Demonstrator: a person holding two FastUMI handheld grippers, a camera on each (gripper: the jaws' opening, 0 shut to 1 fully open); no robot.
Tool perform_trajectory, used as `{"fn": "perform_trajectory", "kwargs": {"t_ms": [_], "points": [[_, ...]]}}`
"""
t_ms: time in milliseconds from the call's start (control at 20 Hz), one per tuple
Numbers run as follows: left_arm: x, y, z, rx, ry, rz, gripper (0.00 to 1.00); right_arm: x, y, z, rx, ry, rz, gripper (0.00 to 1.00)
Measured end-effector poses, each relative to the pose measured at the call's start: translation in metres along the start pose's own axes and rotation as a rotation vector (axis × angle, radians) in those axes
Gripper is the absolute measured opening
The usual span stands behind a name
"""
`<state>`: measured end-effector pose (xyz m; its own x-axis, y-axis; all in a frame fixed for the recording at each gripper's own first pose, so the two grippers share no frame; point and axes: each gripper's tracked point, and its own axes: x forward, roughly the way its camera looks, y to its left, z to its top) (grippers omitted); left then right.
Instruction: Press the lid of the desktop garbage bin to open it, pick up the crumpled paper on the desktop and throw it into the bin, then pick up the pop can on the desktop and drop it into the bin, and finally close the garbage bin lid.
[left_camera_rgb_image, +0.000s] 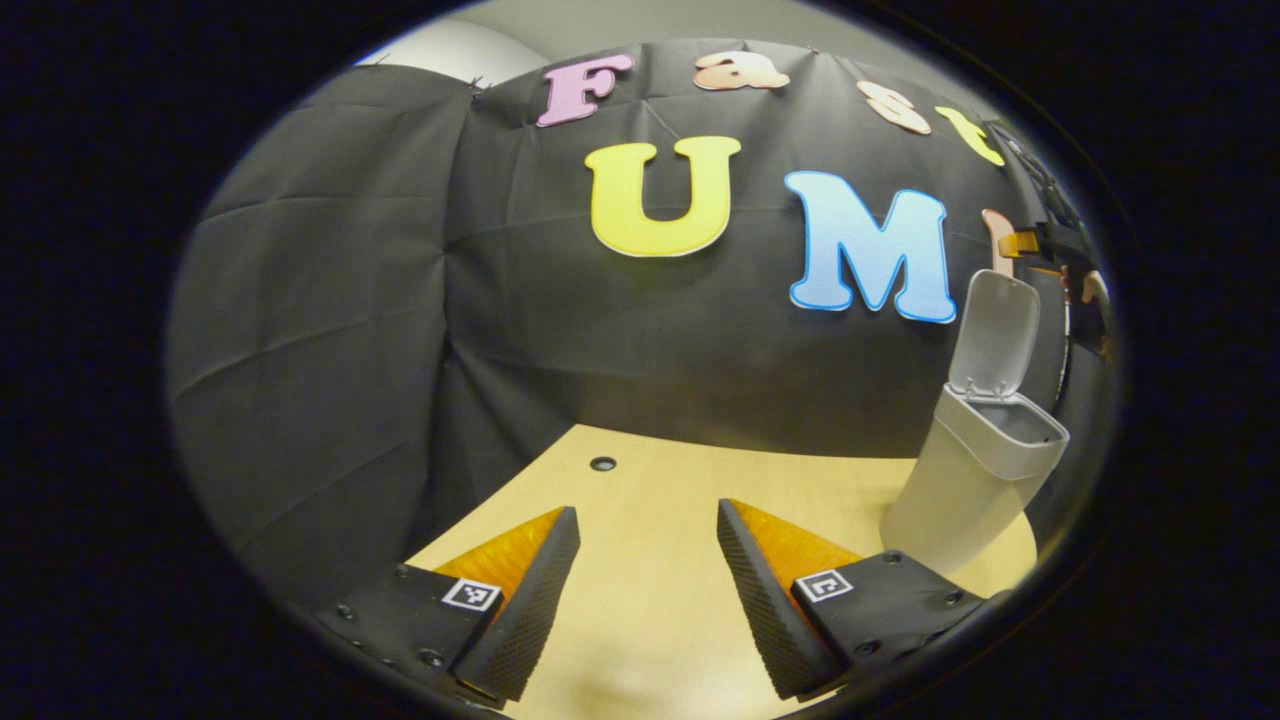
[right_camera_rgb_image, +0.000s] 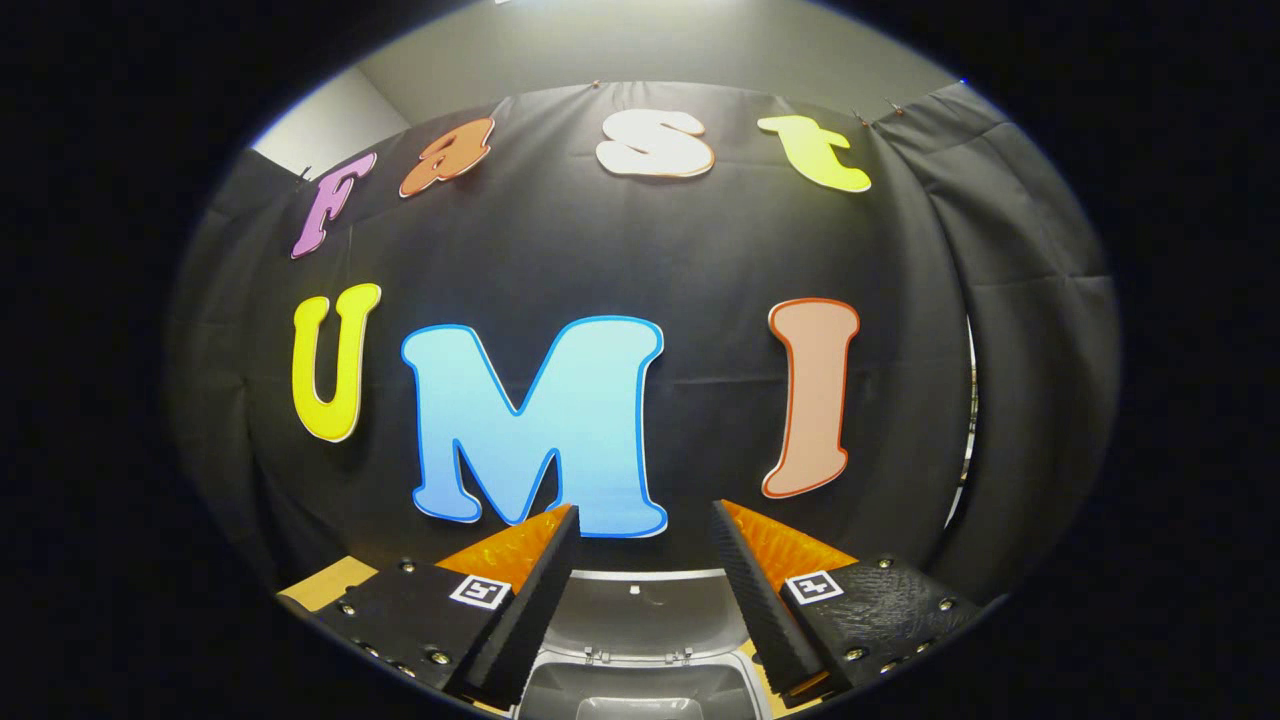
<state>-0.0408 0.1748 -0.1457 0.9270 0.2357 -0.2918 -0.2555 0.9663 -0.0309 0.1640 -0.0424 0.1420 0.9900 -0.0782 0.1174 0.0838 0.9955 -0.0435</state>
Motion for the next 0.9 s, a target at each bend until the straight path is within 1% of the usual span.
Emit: {"fn": "perform_trajectory", "kwargs": {"t_ms": [200,300,350,400,450,600,900], "points": [[-0.005,0.012,0.0,0.005,0.0,0.026,0.91,0.011,-0.003,-0.015,0.001,0.039,-0.011,0.84],[-0.006,0.014,-0.001,0.006,0.001,0.029,0.91,0.011,0.0,-0.023,-0.008,0.065,-0.005,0.84],[-0.005,0.012,-0.001,0.008,0.0,0.026,0.91,0.009,-0.001,-0.021,-0.006,0.057,-0.007,0.85],[-0.003,0.01,0.0,0.01,0.0,0.021,0.92,0.007,0.0,-0.023,-0.012,0.062,-0.007,0.8],[-0.002,0.007,0.001,0.012,-0.002,0.013,0.92,0.002,0.001,-0.024,-0.012,0.06,-0.003,0.85],[0.003,-0.007,0.002,0.015,-0.005,-0.02,0.92,-0.016,0.0,-0.029,-0.008,0.065,0.007,0.85],[0.01,-0.042,0.009,0.037,-0.022,-0.102,0.92,-0.056,0.001,-0.05,-0.016,0.11,0.051,0.85]]}}
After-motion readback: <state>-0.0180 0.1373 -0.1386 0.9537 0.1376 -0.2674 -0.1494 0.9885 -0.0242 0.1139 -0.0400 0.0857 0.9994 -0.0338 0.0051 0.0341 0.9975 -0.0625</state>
